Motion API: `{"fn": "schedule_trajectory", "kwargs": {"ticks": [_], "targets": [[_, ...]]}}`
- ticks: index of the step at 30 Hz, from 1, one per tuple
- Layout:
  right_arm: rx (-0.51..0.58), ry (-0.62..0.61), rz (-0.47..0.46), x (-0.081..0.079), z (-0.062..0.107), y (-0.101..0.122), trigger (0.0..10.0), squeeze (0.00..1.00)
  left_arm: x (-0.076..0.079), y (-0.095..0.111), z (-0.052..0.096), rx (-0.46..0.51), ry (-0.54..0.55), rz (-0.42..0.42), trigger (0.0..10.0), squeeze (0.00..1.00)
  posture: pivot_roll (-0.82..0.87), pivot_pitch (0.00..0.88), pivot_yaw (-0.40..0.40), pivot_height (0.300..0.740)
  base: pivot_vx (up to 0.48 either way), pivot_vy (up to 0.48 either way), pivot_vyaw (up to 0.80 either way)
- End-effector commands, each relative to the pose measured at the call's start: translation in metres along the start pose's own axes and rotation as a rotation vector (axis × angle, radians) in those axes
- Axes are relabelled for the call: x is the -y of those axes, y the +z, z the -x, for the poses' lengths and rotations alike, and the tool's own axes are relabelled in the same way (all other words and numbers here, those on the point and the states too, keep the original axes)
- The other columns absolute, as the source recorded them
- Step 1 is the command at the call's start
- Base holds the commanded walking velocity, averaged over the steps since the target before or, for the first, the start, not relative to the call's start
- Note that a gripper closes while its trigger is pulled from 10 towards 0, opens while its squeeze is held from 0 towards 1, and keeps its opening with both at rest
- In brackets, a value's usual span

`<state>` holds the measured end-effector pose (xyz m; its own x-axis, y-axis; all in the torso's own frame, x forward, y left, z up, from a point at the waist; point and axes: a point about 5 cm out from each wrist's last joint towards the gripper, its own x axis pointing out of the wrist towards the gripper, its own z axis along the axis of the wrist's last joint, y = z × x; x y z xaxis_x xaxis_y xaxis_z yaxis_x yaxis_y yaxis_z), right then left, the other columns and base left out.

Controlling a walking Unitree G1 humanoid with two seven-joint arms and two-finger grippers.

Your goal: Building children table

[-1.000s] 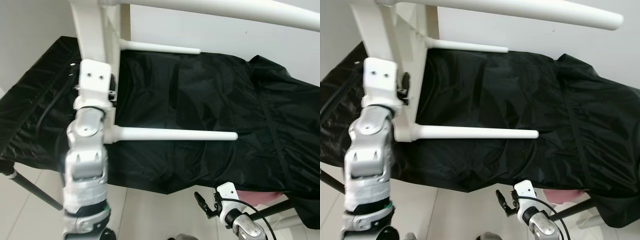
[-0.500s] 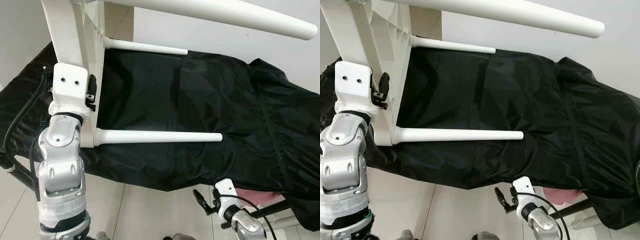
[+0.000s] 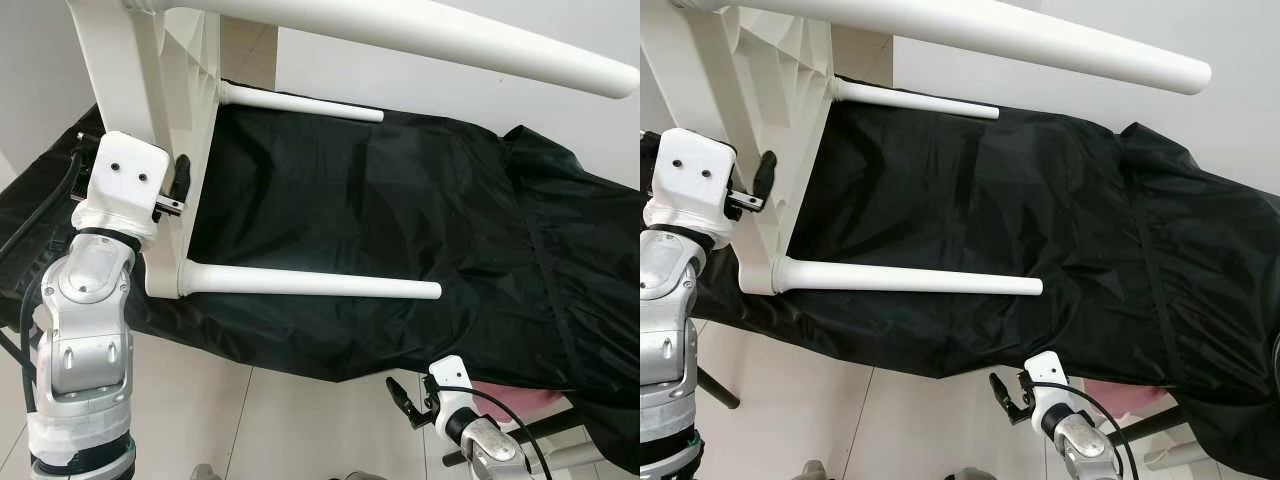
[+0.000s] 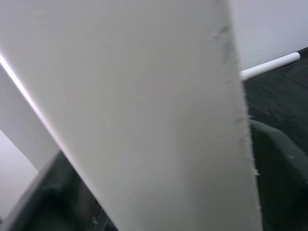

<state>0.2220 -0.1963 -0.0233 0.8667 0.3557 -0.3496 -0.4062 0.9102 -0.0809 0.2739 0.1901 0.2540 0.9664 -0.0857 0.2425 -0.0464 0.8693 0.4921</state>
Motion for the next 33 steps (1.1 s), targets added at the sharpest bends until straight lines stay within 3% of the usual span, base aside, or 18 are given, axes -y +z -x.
{"fn": "schedule_trajectory", "kwargs": {"ticks": [1, 2, 3, 8, 11, 13, 17, 23, 26, 27, 28, 31, 33], "targets": [[-0.010, 0.001, 0.004, 0.000, 0.000, -0.001, 10.0, 0.00, 0.002, 0.002, 0.001, 0.010, -0.004, -0.003, 10.0, 1.00, 0.07, 0.000, -0.086, 0.740, 0.000, 0.000, 0.00], [-0.012, 0.001, 0.003, 0.000, 0.001, -0.002, 10.0, 0.00, 0.000, 0.005, 0.003, 0.032, 0.041, -0.026, 10.0, 1.00, 0.07, 0.000, -0.083, 0.740, 0.000, 0.000, 0.00], [-0.015, 0.001, 0.001, -0.001, 0.002, -0.003, 10.0, 0.00, 0.000, 0.008, 0.006, 0.042, 0.068, -0.025, 10.0, 0.00, 0.07, 0.001, -0.083, 0.740, 0.000, 0.000, 0.00], [-0.020, 0.004, -0.003, -0.003, 0.003, -0.006, 10.0, 0.00, 0.004, 0.012, 0.014, 0.064, 0.053, -0.010, 10.0, 0.00, 0.07, 0.001, -0.083, 0.740, 0.000, 0.000, 0.00], [-0.025, 0.010, -0.006, -0.005, 0.003, -0.007, 10.0, 0.00, 0.011, 0.004, 0.027, 0.018, -0.018, -0.022, 10.0, 0.00, 0.08, 0.003, -0.084, 0.740, 0.000, 0.000, 0.00], [-0.027, 0.015, -0.006, -0.006, 0.001, -0.007, 10.0, 0.00, 0.017, 0.002, 0.040, -0.014, -0.055, 0.024, 10.0, 0.00, 0.09, 0.001, -0.088, 0.740, 0.000, 0.000, 0.00], [-0.029, 0.019, -0.007, -0.007, 0.001, -0.007, 10.0, 0.00, 0.017, 0.006, 0.047, 0.019, -0.044, 0.056, 10.0, 0.00, 0.10, 0.001, -0.094, 0.740, 0.000, 0.000, 0.00], [-0.030, 0.042, -0.004, -0.010, -0.003, -0.004, 10.0, 0.00, 0.026, 0.006, 0.072, 0.008, -0.160, 0.033, 10.0, 0.00, 0.12, 0.000, -0.105, 0.740, 0.000, 0.000, 0.00], [-0.030, 0.043, -0.004, -0.010, -0.004, -0.004, 10.0, 0.00, 0.027, 0.005, 0.074, 0.003, -0.170, 0.029, 10.0, 0.00, 0.13, 0.000, -0.111, 0.740, 0.000, 0.000, 0.00], [-0.030, 0.048, -0.002, -0.010, -0.005, -0.004, 10.0, 0.00, 0.032, 0.001, 0.086, -0.023, -0.247, 0.014, 10.0, 0.00, 0.13, 0.000, -0.116, 0.740, 0.000, 0.000, 0.00], [-0.030, 0.048, -0.002, -0.010, -0.005, -0.004, 10.0, 0.00, 0.032, 0.001, 0.086, -0.023, -0.247, 0.014, 10.0, 0.00, 0.13, 0.000, -0.116, 0.740, 0.000, 0.000, 0.00], [-0.036, 0.059, 0.005, -0.011, -0.005, -0.004, 10.0, 0.00, 0.044, -0.013, 0.110, -0.125, -0.395, 0.007, 10.0, 0.00, 0.14, 0.000, -0.117, 0.740, 0.000, 0.000, 0.00], [-0.038, 0.060, 0.006, -0.011, -0.005, -0.004, 10.0, 0.00, 0.046, -0.016, 0.114, -0.146, -0.413, 0.009, 10.0, 0.00, 0.14, 0.000, -0.117, 0.740, 0.000, 0.000, 0.00]]}}
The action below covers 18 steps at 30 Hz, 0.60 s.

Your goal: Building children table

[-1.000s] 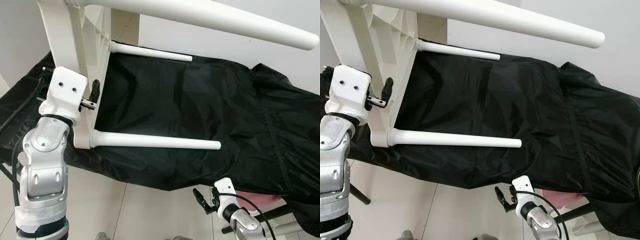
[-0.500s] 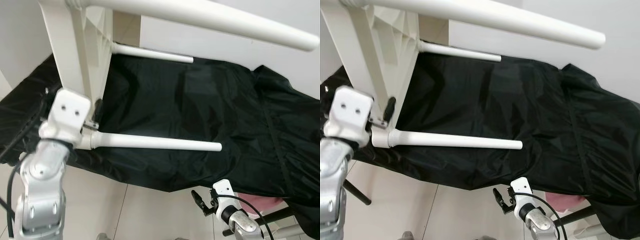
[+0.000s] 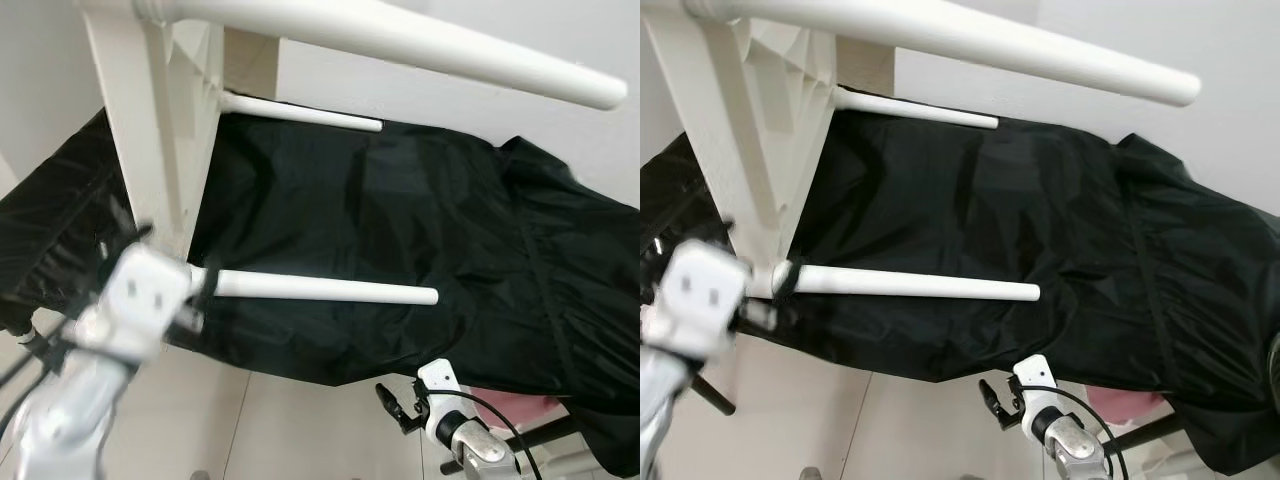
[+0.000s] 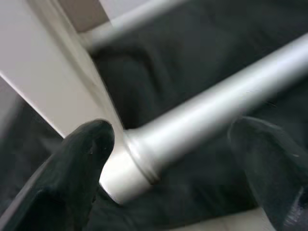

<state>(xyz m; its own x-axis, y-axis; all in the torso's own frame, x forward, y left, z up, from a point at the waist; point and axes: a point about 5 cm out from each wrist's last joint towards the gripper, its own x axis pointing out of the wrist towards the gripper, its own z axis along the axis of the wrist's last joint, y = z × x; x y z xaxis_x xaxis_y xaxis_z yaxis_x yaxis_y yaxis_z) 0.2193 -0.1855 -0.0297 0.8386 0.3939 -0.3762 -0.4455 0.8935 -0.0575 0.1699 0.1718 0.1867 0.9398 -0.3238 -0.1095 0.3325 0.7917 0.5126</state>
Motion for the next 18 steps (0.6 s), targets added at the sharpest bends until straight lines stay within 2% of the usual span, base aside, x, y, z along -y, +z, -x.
{"fn": "schedule_trajectory", "kwargs": {"ticks": [1, 2, 4, 5, 8, 10, 13, 15, 18], "targets": [[-0.015, 0.012, 0.010, 0.001, -0.001, 0.000, 10.0, 0.00, 0.005, -0.002, 0.000, -0.007, -0.040, 0.014, 10.0, 0.00, 0.14, 0.000, -0.117, 0.740, 0.000, 0.000, 0.00], [-0.015, 0.012, 0.010, 0.001, -0.001, 0.000, 10.0, 0.00, 0.005, -0.002, 0.000, -0.007, -0.040, 0.014, 10.0, 0.00, 0.14, 0.000, -0.117, 0.740, 0.000, 0.000, 0.00], [-0.022, 0.013, 0.010, 0.000, 0.000, -0.002, 10.0, 0.00, 0.013, -0.015, 0.005, -0.064, -0.086, 0.032, 10.0, 0.00, 0.14, 0.000, -0.117, 0.740, 0.000, 0.000, 0.00], [-0.035, 0.010, 0.006, 0.000, 0.002, -0.005, 10.0, 0.00, 0.022, -0.033, 0.010, -0.141, -0.138, 0.019, 10.0, 0.00, 0.13, 0.000, -0.112, 0.740, 0.000, 0.000, 0.00], [-0.037, 0.009, 0.005, -0.001, 0.002, -0.006, 10.0, 0.00, 0.023, -0.037, 0.011, -0.158, -0.150, 0.014, 10.0, 0.00, 0.13, 0.000, -0.112, 0.740, 0.000, 0.000, 0.00], [-0.053, -0.003, -0.006, -0.002, 0.005, -0.010, 10.0, 0.00, 0.029, -0.056, 0.013, -0.225, -0.185, -0.003, 10.0, 0.00, 0.13, 0.000, -0.102, 0.740, 0.000, 0.000, 0.00], [-0.064, -0.011, -0.014, -0.002, 0.006, -0.013, 10.0, 0.00, 0.032, -0.064, 0.014, -0.253, -0.200, 0.002, 10.0, 0.00, 0.12, 0.000, -0.096, 0.740, 0.000, 0.000, 0.00], [-0.106, -0.036, -0.040, -0.005, 0.013, -0.024, 10.0, 0.00, 0.039, -0.082, 0.017, -0.322, -0.227, 0.030, 10.0, 0.00, 0.12, 0.000, -0.093, 0.740, 0.000, 0.000, 0.00], [-0.128, -0.049, -0.057, -0.007, 0.017, -0.030, 10.0, 0.00, 0.041, -0.091, 0.017, -0.349, -0.233, 0.039, 10.0, 0.00, 0.11, 0.000, -0.089, 0.740, 0.000, 0.000, 0.00]]}}
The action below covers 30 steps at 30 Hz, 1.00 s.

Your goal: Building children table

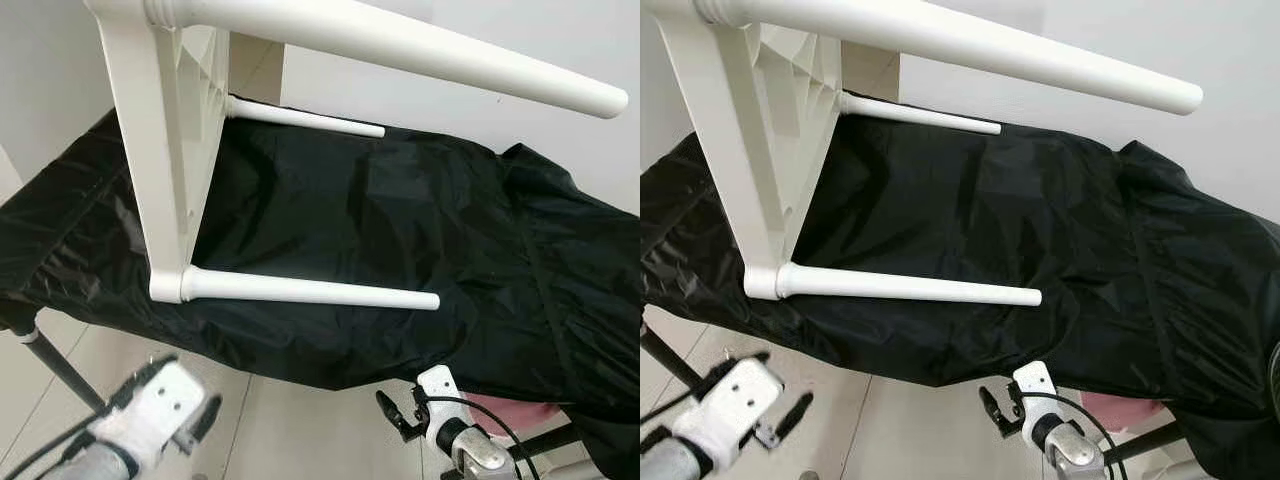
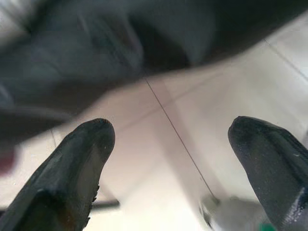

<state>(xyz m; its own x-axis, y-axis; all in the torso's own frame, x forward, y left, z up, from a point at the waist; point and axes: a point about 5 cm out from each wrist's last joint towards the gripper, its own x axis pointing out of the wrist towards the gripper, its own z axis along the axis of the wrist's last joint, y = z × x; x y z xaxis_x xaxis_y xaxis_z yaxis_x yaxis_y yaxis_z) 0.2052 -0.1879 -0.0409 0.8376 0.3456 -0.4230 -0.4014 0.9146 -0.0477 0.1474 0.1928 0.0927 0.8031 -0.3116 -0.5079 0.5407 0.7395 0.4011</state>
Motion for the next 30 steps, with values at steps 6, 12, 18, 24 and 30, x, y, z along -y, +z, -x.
{"fn": "schedule_trajectory", "kwargs": {"ticks": [6, 12, 18, 24, 30], "targets": [[-0.141, -0.051, -0.069, -0.011, 0.022, -0.037, 10.0, 0.00, 0.015, -0.039, -0.022, -0.108, -0.030, 0.041, 10.0, 0.00, 0.08, 0.000, -0.060, 0.740, 0.000, 0.000, 0.00], [-0.174, -0.080, -0.085, -0.013, 0.029, -0.045, 10.0, 0.00, 0.020, -0.057, -0.036, -0.152, -0.021, 0.081, 10.0, 0.00, 0.07, 0.004, -0.044, 0.740, 0.000, 0.000, 0.00], [-0.211, -0.134, -0.129, -0.011, 0.034, -0.052, 10.0, 0.00, 0.027, -0.084, -0.055, -0.246, 0.019, 0.195, 10.0, 0.00, 0.06, 0.005, -0.035, 0.740, 0.000, 0.000, 0.00], [-0.247, -0.296, -0.265, 0.002, 0.040, -0.059, 10.0, 0.00, 0.035, -0.123, -0.076, -0.395, 0.101, 0.327, 10.0, 0.00, 0.04, 0.000, -0.029, 0.740, 0.000, 0.000, 0.00], [-0.313, -0.413, -0.360, 0.008, 0.046, -0.068, 10.0, 0.00, 0.038, -0.138, -0.090, -0.519, 0.203, 0.435, 10.0, 0.00, 0.02, 0.000, -0.027, 0.740, 0.000, 0.000, 0.00]]}}
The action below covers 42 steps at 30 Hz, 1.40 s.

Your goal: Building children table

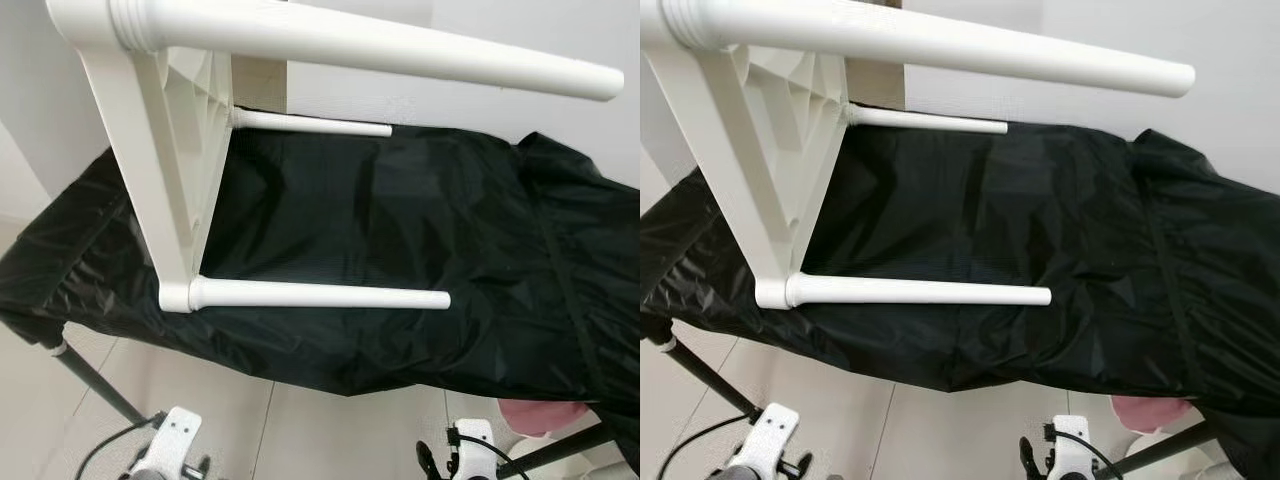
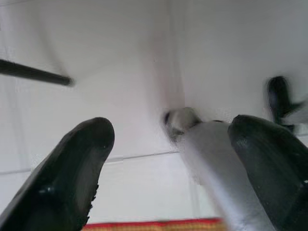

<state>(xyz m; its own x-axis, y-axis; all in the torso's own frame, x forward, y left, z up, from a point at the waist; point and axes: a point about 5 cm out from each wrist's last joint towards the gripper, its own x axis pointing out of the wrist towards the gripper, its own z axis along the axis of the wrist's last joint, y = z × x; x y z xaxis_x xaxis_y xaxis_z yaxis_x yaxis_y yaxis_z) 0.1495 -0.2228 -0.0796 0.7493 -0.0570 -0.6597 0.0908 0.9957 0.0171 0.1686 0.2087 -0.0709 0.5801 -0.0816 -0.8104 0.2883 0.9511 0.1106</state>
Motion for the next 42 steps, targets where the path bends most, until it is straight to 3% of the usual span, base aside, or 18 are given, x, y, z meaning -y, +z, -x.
{"fn": "schedule_trajectory", "kwargs": {"ticks": [1, 6, 13, 15, 18, 19, 23, 30, 42], "targets": [[-0.066, -0.045, -0.072, 0.003, 0.002, -0.010, 10.0, 0.00, -0.007, -0.010, -0.002, -0.064, 0.200, 0.051, 10.0, 0.00, 0.02, 0.000, -0.025, 0.740, 0.000, 0.000, 0.00], [-0.143, -0.065, -0.106, 0.000, 0.004, -0.020, 10.0, 0.00, -0.004, -0.015, -0.007, -0.132, 0.204, 0.077, 10.0, 0.00, 0.01, 0.000, -0.017, 0.740, 0.000, 0.000, 0.00], [-0.185, -0.061, -0.064, -0.004, 0.003, -0.023, 10.0, 0.00, -0.008, -0.014, -0.010, -0.154, 0.260, 0.100, 10.0, 0.00, 0.00, 0.000, -0.002, 0.740, 0.000, 0.000, 0.00], [-0.190, -0.070, -0.049, -0.005, 0.002, -0.022, 10.0, 0.00, -0.007, -0.011, -0.011, -0.137, 0.244, 0.108, 10.0, 0.00, -0.02, 0.000, 0.009, 0.740, 0.000, 0.000, 0.00], [-0.170, -0.076, -0.034, -0.012, -0.004, -0.013, 10.0, 0.00, 0.001, 0.004, -0.016, -0.070, 0.110, 0.139, 10.0, 0.00, -0.04, 0.000, 0.022, 0.740, 0.000, 0.000, 0.00], [-0.170, -0.076, -0.034, -0.012, -0.004, -0.013, 10.0, 0.00, 0.001, 0.004, -0.016, -0.070, 0.110, 0.139, 10.0, 0.00, -0.04, 0.000, 0.022, 0.740, 0.000, 0.000, 0.00], [-0.168, -0.069, -0.028, -0.015, -0.007, -0.010, 10.0, 0.00, 0.003, 0.005, -0.017, -0.072, 0.049, 0.094, 10.0, 0.00, -0.05, 0.000, 0.023, 0.740, 0.000, 0.000, 0.00], [-0.169, -0.064, -0.006, -0.016, -0.009, -0.007, 10.0, 0.00, -0.007, 0.009, -0.016, -0.065, 0.068, 0.062, 10.0, 0.00, -0.05, 0.000, 0.022, 0.740, 0.000, 0.000, 0.00], [-0.190, -0.078, 0.004, -0.012, -0.006, -0.012, 10.0, 0.00, -0.005, 0.013, -0.017, -0.022, 0.065, 0.126, 10.0, 0.00, -0.03, 0.000, 0.017, 0.740, 0.000, 0.000, 0.00]]}}
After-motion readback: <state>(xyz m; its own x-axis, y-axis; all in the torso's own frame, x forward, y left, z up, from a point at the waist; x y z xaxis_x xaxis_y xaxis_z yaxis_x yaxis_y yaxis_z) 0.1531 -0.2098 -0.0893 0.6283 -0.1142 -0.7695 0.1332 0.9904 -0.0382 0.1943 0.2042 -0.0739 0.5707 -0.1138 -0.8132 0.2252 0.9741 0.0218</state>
